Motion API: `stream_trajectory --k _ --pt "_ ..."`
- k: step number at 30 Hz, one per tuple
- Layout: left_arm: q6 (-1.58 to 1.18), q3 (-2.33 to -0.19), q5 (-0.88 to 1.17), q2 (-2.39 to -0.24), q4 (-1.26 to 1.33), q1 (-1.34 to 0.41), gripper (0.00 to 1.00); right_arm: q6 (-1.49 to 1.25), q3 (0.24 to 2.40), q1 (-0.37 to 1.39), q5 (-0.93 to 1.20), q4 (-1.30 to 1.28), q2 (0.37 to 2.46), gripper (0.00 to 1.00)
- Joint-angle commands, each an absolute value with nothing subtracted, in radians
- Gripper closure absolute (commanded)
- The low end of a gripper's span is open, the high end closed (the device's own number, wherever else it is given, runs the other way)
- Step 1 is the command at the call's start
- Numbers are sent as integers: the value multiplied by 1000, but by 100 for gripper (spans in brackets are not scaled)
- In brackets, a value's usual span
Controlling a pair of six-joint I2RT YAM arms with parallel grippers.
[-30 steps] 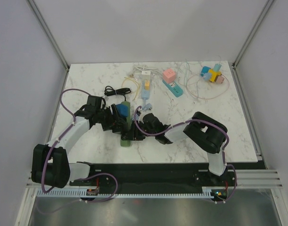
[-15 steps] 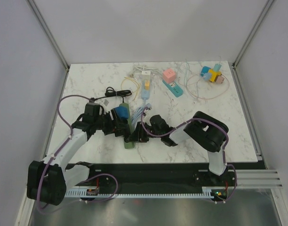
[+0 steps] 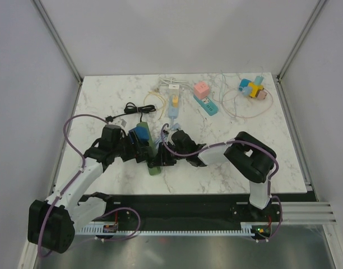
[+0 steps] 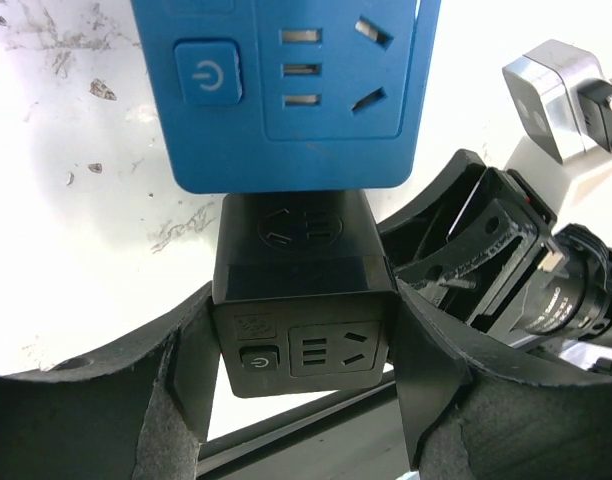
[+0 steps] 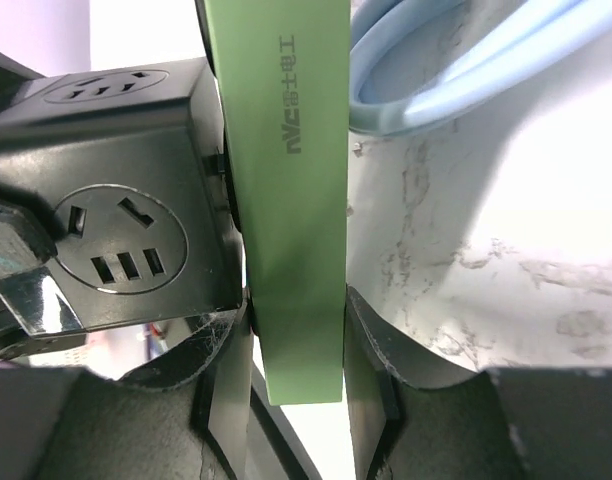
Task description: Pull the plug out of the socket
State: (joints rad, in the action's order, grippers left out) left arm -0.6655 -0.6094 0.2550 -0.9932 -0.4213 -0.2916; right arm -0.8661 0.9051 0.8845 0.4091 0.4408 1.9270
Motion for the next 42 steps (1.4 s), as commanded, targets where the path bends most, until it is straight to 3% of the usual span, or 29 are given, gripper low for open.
stream_trajectory --k 1,9,18,21,28,33,42 --pt "-755 -689 457 -971 -371 -290 98 -776 919 844 64 178 1934 100" --pt "-713 -686 459 -940 -325 -242 98 -948 775 784 389 506 1942 100" --pt "-719 -597 428 -917 -324 -242 98 -1022 756 753 474 612 1970 100" --pt "-724 -621 445 -879 -366 -241 98 -942 768 735 463 519 1970 100" --pt "-647 -888 4 -876 -857 -184 98 -816 775 749 385 402 1898 100" --pt "-606 -899 90 -900 -916 99 98 -767 785 749 383 364 1894 100" --pt "-799 -902 -208 -1055 -1075 133 98 -742 778 752 425 373 1884 100"
